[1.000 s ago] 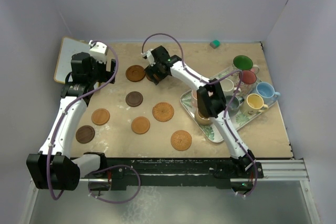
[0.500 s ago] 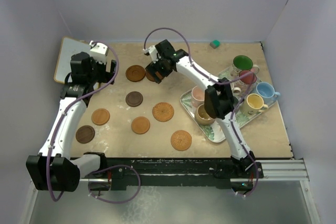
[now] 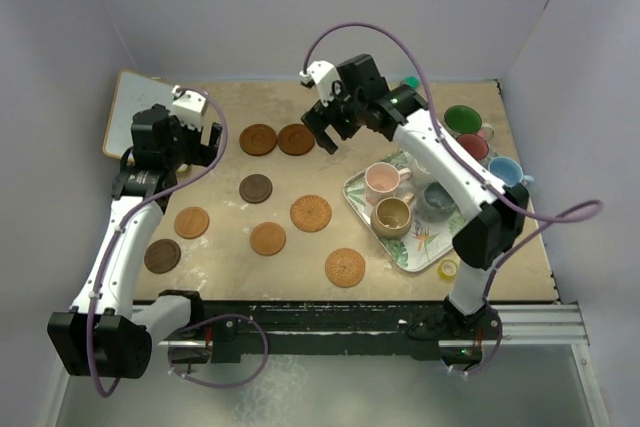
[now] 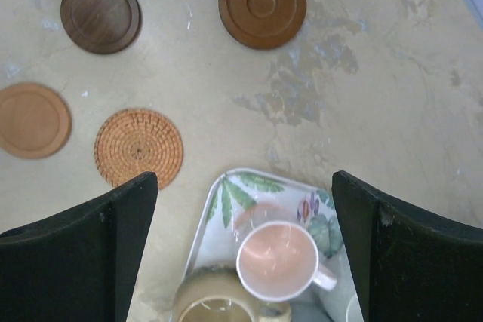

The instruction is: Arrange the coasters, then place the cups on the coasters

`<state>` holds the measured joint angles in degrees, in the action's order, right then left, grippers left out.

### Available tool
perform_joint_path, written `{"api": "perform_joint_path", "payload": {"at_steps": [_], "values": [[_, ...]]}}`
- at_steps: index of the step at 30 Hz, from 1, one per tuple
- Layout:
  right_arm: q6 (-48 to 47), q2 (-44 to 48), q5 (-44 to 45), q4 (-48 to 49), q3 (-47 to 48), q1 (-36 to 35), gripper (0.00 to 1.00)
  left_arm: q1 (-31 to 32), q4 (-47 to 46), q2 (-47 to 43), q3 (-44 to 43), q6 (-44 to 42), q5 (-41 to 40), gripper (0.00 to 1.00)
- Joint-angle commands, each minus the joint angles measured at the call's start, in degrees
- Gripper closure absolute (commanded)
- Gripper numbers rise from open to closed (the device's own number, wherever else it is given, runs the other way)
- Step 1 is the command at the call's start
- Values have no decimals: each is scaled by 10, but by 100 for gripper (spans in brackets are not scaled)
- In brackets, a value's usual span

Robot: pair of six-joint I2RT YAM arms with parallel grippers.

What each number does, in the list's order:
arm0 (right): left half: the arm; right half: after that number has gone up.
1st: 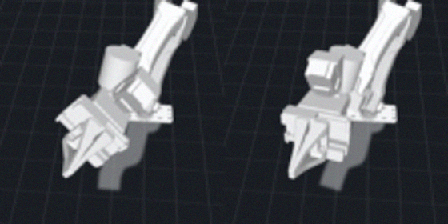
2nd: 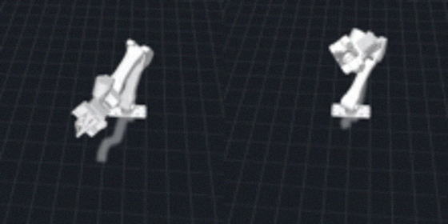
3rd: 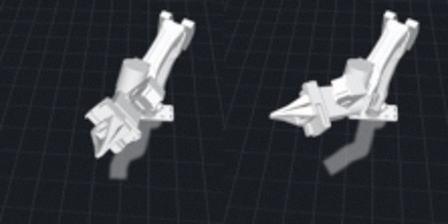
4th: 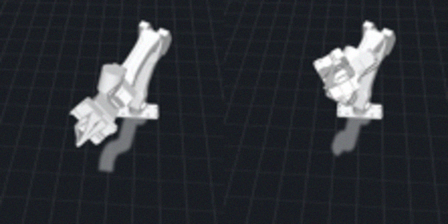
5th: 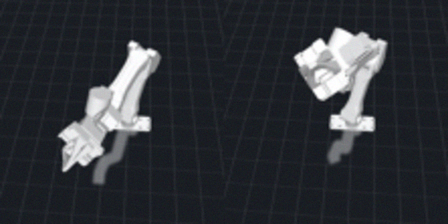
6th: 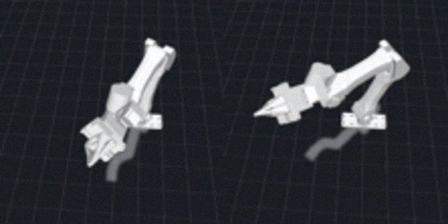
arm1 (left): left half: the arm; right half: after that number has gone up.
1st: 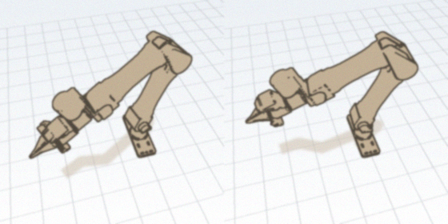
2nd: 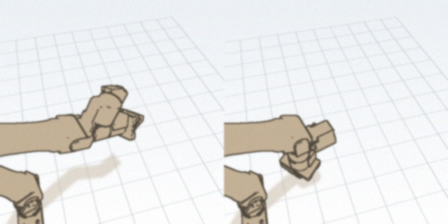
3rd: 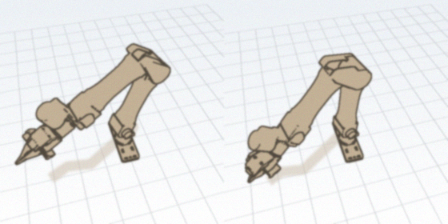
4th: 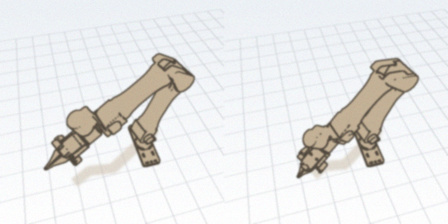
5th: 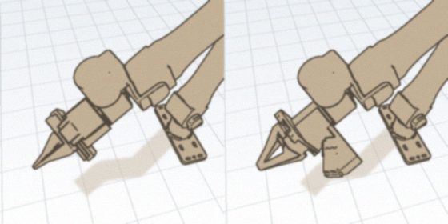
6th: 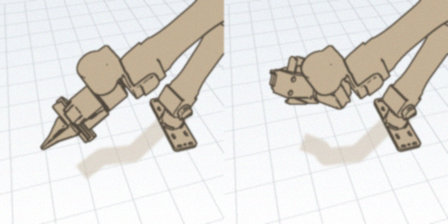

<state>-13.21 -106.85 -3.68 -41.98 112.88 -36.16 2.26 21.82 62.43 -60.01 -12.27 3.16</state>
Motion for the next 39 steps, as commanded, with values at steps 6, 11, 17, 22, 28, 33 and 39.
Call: {"api": "perform_joint_path", "payload": {"at_steps": [6,11,17,22,28,33,39], "values": [[1,202,16,6,-194,28,0,-4,3,-23,24,-23,24,8],[-3,305,6,29,-295,56,0,-4,30,-41,38,-46,44,8],[-10,408,-25,54,-381,102,0,-4,74,-61,56,-92,91,10],[-6,469,-71,86,-432,154,0,-4,111,-85,78,-127,122,10],[-7,486,-104,100,-460,188,0,-3,164,-95,89,-181,136,10],[-13,506,-113,113,-486,189,0,-4,225,-76,96,-220,125,10],[-14,512,-147,107,-486,189,0,-4,254,-22,100,-219,75,12]]}}
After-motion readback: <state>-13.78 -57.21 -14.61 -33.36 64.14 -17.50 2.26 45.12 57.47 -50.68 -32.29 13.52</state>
